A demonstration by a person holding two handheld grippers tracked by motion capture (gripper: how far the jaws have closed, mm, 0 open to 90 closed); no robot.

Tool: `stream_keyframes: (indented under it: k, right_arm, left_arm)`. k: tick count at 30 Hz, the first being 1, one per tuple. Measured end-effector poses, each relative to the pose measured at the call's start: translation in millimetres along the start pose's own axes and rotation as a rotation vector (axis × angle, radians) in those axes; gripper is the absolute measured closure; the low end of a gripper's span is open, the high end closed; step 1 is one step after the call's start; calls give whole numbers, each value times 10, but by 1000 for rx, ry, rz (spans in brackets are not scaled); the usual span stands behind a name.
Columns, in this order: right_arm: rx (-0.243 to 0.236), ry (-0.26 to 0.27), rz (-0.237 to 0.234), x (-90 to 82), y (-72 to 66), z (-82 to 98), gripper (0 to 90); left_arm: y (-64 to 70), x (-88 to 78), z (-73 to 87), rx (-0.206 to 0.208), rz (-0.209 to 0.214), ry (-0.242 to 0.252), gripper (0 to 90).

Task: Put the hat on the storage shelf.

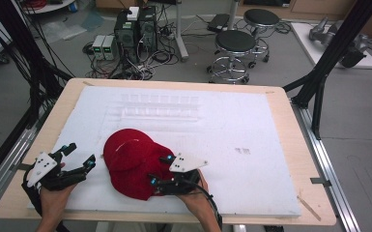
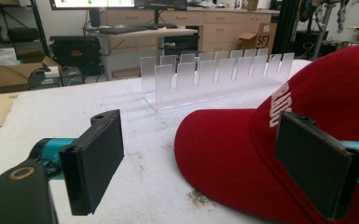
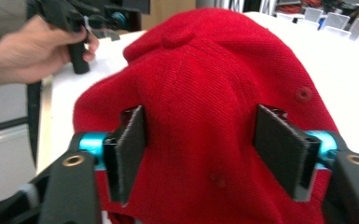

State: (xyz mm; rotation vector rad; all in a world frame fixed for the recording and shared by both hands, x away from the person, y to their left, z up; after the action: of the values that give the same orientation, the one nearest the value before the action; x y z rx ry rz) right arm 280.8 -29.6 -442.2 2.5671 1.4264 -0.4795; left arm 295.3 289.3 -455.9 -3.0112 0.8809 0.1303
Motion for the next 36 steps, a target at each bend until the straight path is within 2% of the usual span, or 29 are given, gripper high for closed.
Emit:
stream_keyframes:
  k: [1, 2, 3, 4, 5, 7, 15, 21, 24, 32, 36]
  right_arm:
    - [0, 0, 0, 0, 0, 0, 355]
    - [-4, -13, 2, 8, 1, 8, 443]
    - [-4, -13, 2, 8, 1, 8, 443]
    - [-10, -26, 13, 16, 12, 19, 528]
    - [-10, -31, 10, 19, 14, 24, 564]
    - [-11, -49, 24, 27, 24, 42, 617]
    - [-19, -76, 20, 19, 41, 57, 856]
    - [-11, -82, 29, 17, 59, 45, 871]
    - [-44, -79, 27, 15, 62, 17, 875]
    - [-68, -53, 4, -33, 85, -79, 876]
    - [-76, -31, 9, -62, 111, -137, 877]
  left_arm:
    - [-1, 0, 0, 1, 1, 0, 162]
    - [-1, 1, 0, 0, 1, -1, 162]
    - [-2, 0, 1, 0, 0, -1, 162]
    - [-1, 1, 0, 0, 1, -1, 162]
    - [-2, 0, 0, 0, 0, -2, 162]
    - [-3, 0, 1, -1, 0, -2, 162]
    - [-3, 0, 0, 0, 1, -3, 162]
    - [-5, 3, 1, -2, 3, -7, 163]
    - [6, 5, 0, 8, 8, -8, 163]
    - [13, 20, 1, 14, 16, -21, 161]
    - [17, 37, 2, 14, 31, -41, 161]
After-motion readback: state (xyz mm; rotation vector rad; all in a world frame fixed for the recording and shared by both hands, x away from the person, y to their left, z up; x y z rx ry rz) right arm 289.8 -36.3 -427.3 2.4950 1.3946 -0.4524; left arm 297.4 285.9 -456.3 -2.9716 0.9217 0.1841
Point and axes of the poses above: each handheld gripper's, and its own axes: x roughly forward along the jaws, z roughly out of its underside, y roughly to its right, the point moved 5 cm from there along x, roughly forward along the jaws, and after that the axes turned 4 degrees about z, right-handed, at the moved point
